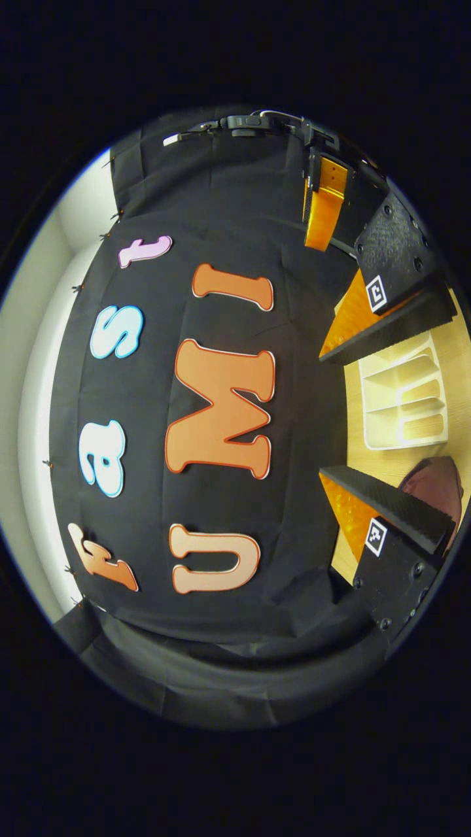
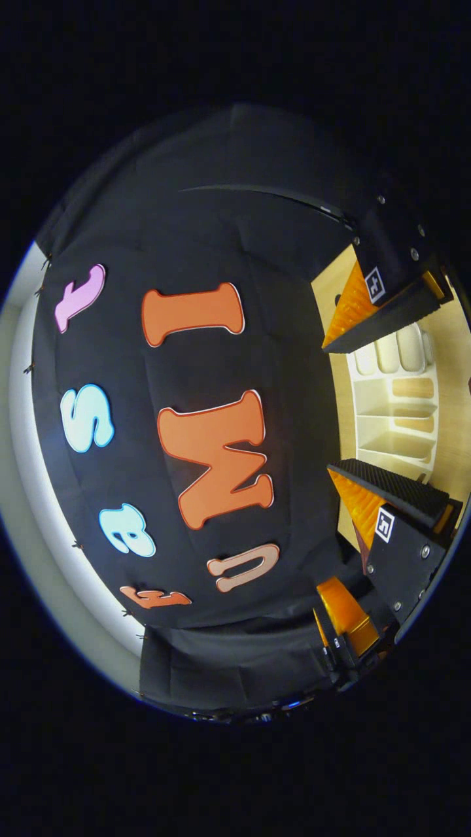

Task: Open the schoolbag, grab two books from the bookshelf and put them into the schoolbag.

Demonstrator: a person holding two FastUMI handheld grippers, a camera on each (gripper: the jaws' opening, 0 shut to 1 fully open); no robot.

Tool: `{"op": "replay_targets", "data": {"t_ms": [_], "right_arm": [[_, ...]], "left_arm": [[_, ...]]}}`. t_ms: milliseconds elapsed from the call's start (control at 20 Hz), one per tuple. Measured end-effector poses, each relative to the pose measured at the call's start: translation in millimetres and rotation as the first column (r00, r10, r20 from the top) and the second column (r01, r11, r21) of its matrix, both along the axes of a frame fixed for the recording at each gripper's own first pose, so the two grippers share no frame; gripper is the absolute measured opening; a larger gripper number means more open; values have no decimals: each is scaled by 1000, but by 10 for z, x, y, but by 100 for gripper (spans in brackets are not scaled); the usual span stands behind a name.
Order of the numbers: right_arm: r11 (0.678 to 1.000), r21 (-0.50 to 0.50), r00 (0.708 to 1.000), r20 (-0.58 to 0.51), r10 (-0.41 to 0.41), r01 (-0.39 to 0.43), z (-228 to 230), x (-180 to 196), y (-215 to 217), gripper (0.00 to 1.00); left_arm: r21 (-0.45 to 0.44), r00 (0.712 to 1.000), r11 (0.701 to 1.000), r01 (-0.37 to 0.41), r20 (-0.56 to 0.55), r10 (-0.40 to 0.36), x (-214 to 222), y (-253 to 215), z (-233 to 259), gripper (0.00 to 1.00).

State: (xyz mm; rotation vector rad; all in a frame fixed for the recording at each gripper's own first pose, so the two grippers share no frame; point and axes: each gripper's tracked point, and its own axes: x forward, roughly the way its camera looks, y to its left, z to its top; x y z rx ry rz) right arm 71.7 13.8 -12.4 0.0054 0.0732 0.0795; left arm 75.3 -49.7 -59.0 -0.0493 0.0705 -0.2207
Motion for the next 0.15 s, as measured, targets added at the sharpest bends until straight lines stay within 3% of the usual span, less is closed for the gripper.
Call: {"op": "replay_targets", "data": {"t_ms": [150], "right_arm": [[999, -38, 998, 51, -28, 30, 25, 12, -44, 96]], "left_arm": [[14, 999, 1000, -14, 52, 13, 0, -9, 19, 96]]}}
